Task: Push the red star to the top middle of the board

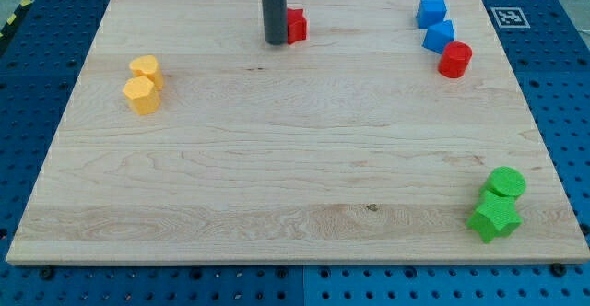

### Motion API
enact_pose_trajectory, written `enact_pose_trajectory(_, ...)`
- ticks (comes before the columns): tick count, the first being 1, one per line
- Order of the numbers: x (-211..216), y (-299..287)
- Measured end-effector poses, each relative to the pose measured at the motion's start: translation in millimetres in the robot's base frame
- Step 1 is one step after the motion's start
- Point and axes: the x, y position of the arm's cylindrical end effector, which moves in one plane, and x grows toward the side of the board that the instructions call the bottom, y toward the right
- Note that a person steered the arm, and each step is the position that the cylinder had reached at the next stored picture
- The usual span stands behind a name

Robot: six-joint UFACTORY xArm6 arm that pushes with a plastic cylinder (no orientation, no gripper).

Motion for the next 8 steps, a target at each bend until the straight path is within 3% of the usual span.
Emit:
enact_pose_trajectory(4, -17, 53)
enact_pose_trajectory(7, -30, 60)
enact_pose_trajectory(8, 31, 80)
